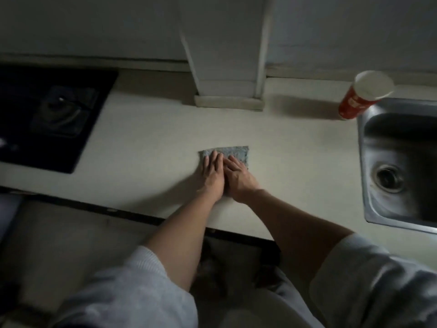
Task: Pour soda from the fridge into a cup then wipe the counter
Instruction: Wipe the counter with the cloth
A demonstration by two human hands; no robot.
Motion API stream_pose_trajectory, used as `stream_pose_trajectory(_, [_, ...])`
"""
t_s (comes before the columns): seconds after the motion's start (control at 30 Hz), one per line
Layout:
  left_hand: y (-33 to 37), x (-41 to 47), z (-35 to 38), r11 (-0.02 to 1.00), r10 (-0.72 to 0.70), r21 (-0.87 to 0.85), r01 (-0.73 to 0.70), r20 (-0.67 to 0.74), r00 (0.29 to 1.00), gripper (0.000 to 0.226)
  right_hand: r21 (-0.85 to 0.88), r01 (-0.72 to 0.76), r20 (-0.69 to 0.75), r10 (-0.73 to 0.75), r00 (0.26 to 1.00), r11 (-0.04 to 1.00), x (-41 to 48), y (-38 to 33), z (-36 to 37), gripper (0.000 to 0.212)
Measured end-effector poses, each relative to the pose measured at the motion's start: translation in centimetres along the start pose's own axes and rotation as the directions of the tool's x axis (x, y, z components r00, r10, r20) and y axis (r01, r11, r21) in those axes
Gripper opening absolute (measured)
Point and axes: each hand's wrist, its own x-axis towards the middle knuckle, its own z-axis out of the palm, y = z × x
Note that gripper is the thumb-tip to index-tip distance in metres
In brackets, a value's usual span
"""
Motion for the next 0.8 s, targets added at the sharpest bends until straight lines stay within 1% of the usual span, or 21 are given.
stream_pose_trajectory(0.07, [-5.1,-0.1,-1.4,0.997,-0.081,0.009,0.08,0.015,0.997,0.068,-0.027,0.072,0.024,-0.072,0.997,0.997,3.0,-3.7,1.9,0.071])
stream_pose_trajectory(0.17, [-12.0,0.8,-3.4,0.991,-0.126,0.037,0.125,0.009,0.992,0.071,-0.05,0.138,0.049,-0.136,0.99,0.989,7.7,-8.5,3.8,0.068])
stream_pose_trajectory(0.3, [-18.0,2.6,-5.7,0.99,-0.141,0.019,0.141,0.019,0.99,0.068,-0.081,0.135,0.082,-0.129,0.988,0.988,12.3,-13.0,5.5,0.071])
stream_pose_trajectory(0.37, [-18.9,3.7,-6.8,0.99,-0.128,0.067,0.126,0.018,0.992,0.069,-0.108,0.13,0.091,-0.121,0.988,0.986,13.8,-13.5,5.3,0.073])
stream_pose_trajectory(0.43, [-18.4,4.9,-8.1,0.988,-0.094,0.127,0.089,0.042,0.995,0.074,-0.12,0.104,0.097,-0.093,0.991,0.987,14.8,-12.7,4.0,0.076])
stream_pose_trajectory(0.5, [-16.3,6.5,-9.3,0.985,-0.027,0.173,0.013,0.077,0.997,0.08,-0.125,0.053,0.058,-0.046,0.997,0.991,15.1,-11.0,2.5,0.075])
stream_pose_trajectory(0.6, [-11.5,8.4,-9.6,0.983,0.088,0.147,-0.109,0.141,0.986,0.085,-0.091,-0.068,0.007,0.069,0.998,0.994,13.3,-7.4,0.2,0.075])
stream_pose_trajectory(0.7, [-6.2,7.8,-7.0,0.963,0.205,0.144,-0.227,0.157,0.966,0.082,-0.04,-0.171,-0.09,0.167,0.982,0.985,8.8,-3.3,-0.3,0.071])
stream_pose_trajectory(0.8, [-2.2,4.4,-3.1,0.911,0.353,0.173,-0.375,0.148,0.924,0.076,0.042,-0.276,-0.194,0.279,0.941,0.96,1.9,-0.9,1.3,0.064])
